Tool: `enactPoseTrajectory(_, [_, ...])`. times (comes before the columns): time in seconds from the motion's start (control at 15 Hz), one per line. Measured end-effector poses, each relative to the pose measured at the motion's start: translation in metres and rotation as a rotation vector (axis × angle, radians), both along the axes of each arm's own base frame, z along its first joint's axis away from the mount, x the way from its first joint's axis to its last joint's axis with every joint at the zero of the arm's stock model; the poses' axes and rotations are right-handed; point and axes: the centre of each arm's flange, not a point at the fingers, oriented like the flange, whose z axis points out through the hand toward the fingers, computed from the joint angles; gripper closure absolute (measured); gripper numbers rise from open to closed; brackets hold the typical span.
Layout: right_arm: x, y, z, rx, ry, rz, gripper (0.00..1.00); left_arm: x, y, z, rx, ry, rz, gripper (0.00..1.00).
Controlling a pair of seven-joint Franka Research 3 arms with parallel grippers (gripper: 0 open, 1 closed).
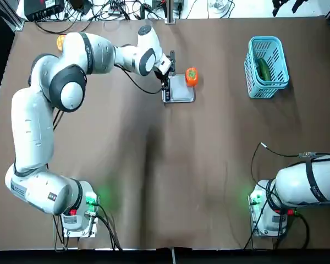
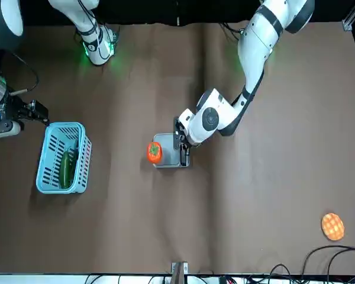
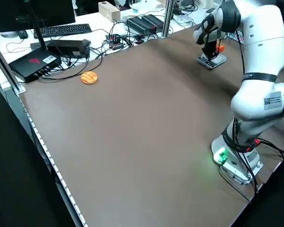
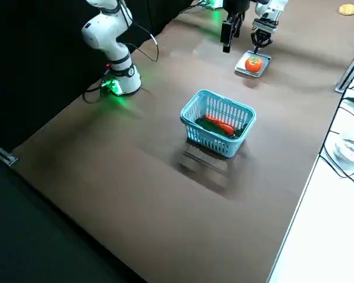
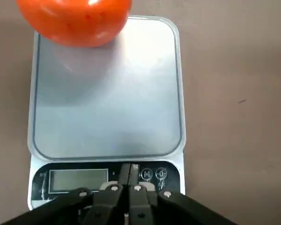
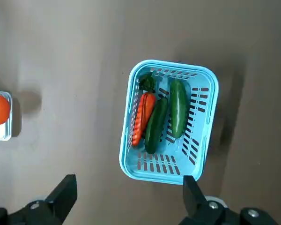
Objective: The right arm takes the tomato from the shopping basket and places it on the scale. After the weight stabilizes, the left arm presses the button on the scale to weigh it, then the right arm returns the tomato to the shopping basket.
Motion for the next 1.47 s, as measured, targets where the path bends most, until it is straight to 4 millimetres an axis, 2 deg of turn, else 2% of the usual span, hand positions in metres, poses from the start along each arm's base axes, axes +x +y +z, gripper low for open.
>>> enactPoseTrajectory(1.13, [0.0, 0.0, 0.0, 0.0, 0.0, 0.0, 0.0, 0.0009, 0.0004, -0.0061, 0.003, 0.01, 0.004, 0.99])
enactPoseTrajectory(1.47, [0.0, 0.0, -0.0001, 0.0, 0.0, 0.0, 0.0, -0.0047, -0.0039, -0.0092, 0.097, -0.028, -0.048, 0.99])
